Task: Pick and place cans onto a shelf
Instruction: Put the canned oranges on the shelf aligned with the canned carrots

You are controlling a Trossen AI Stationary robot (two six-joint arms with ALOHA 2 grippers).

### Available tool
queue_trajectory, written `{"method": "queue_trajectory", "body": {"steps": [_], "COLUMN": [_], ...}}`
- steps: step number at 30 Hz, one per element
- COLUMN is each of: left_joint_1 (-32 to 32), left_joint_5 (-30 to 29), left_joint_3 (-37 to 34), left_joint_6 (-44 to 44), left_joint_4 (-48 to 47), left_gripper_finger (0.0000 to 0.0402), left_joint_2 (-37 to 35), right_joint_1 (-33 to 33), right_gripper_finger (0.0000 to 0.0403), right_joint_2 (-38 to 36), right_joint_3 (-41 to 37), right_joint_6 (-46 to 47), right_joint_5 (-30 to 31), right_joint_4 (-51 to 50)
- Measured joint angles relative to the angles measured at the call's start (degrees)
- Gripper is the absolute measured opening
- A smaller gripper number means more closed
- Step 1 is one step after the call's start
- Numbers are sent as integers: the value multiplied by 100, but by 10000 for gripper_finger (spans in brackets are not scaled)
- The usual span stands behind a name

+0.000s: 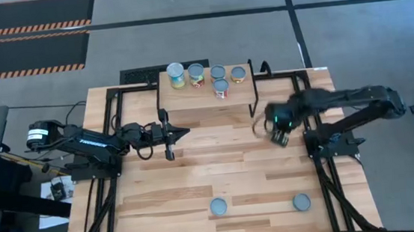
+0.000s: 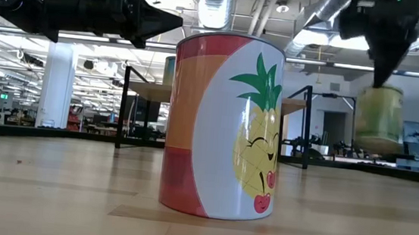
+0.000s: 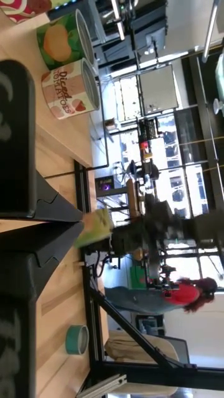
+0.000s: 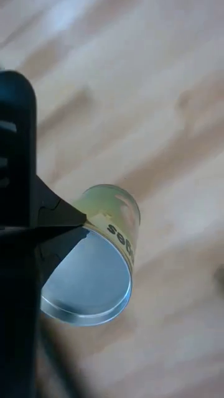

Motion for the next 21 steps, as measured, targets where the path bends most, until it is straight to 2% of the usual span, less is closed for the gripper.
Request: {"method": "queue_trajectory", "body": {"steps": [3,7,11,17,21], "left_joint_1": [0,0,-2,0,-1], "left_joint_5": [-2,-2,-2,-2,-2], "left_joint_3": [-1,0,0,0,0], "left_joint_6": [-2,-2,-2,-2,-2], "left_joint_4": [2,1,0,-22,-102], "left_gripper_finger": [1,1,1,1,1], "left_joint_2": [0,-1,-1,-1,0], "right_joint_1": [988,1485,1392,913,646], "right_gripper_finger": [4,4,4,4,5], "right_joint_2": [260,955,1944,3383,4113], "right_joint_3": [11,81,640,2066,2879], "right_joint_6": [409,313,-634,-2171,-2870], "right_joint_5": [245,619,773,782,666], "right_joint_4": [897,2218,2953,2992,2866]}}
